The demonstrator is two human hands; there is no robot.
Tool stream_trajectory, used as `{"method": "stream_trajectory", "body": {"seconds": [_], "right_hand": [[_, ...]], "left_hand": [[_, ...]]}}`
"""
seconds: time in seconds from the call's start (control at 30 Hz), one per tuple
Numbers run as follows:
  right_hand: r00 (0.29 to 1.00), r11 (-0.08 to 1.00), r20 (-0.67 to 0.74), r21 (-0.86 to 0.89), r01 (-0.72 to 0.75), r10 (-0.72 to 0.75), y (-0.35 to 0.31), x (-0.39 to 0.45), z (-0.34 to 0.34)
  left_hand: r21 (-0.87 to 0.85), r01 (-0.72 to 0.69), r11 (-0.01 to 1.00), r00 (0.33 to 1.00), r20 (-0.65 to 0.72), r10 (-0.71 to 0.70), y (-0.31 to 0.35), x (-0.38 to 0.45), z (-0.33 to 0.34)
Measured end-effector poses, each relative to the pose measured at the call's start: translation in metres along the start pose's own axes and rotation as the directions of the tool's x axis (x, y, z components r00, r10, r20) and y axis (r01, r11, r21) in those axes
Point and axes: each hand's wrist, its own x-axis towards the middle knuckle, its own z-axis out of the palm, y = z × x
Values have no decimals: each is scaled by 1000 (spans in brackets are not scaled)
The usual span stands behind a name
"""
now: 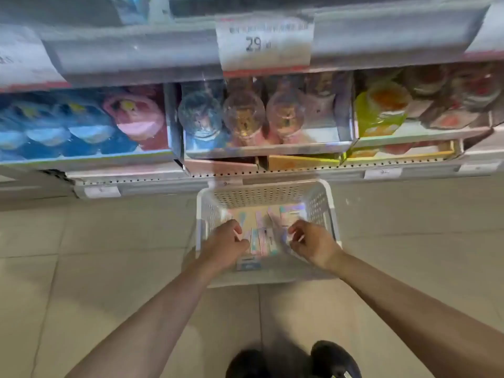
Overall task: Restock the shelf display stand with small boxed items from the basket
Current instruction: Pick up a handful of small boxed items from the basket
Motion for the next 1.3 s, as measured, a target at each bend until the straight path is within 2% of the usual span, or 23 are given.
{"method": "stream_trajectory", "body": {"seconds": [0.17, 0.33, 0.53, 0.63, 0.73, 0.83, 0.97, 1.07, 1.2, 1.3], "right_hand": [[990, 962, 143, -268, 46, -8, 20, 71, 37], [988, 827, 154, -557, 74, 16, 31, 101, 62], [993, 798, 117, -600, 52, 24, 34, 108, 65], [992, 766, 123, -638, 72, 9, 39, 110, 66], [993, 736, 119, -670, 98, -24, 40, 111, 67], [991, 651, 131, -749, 126, -42, 42, 112, 70], [992, 671, 121, -732, 120, -46, 49, 114, 77], [994, 685, 106, -724, 81, -6, 51, 117, 85], [995, 647, 61, -763, -8, 84, 53, 119, 95], [995, 634, 46, -773, -22, 90, 55, 121, 98]], "left_hand": [[135, 13, 991, 997, 74, -23, -16, 67, 42], [161, 94, 982, 992, 65, -105, -27, 104, 81], [146, 70, 987, 997, -31, -66, -29, 108, 113], [221, 38, 974, 998, -62, -25, -24, 107, 124], [305, 33, 952, 998, -57, -16, -21, 107, 133], [329, 35, 944, 999, -32, -26, -15, 107, 135], [376, 50, 925, 999, -35, -40, -12, 106, 135], [461, 40, 887, 999, -27, -31, -14, 108, 136], [534, 19, 845, 1000, -27, -5, -18, 113, 137], [568, 18, 823, 1000, -28, -2, -22, 117, 136]]}}
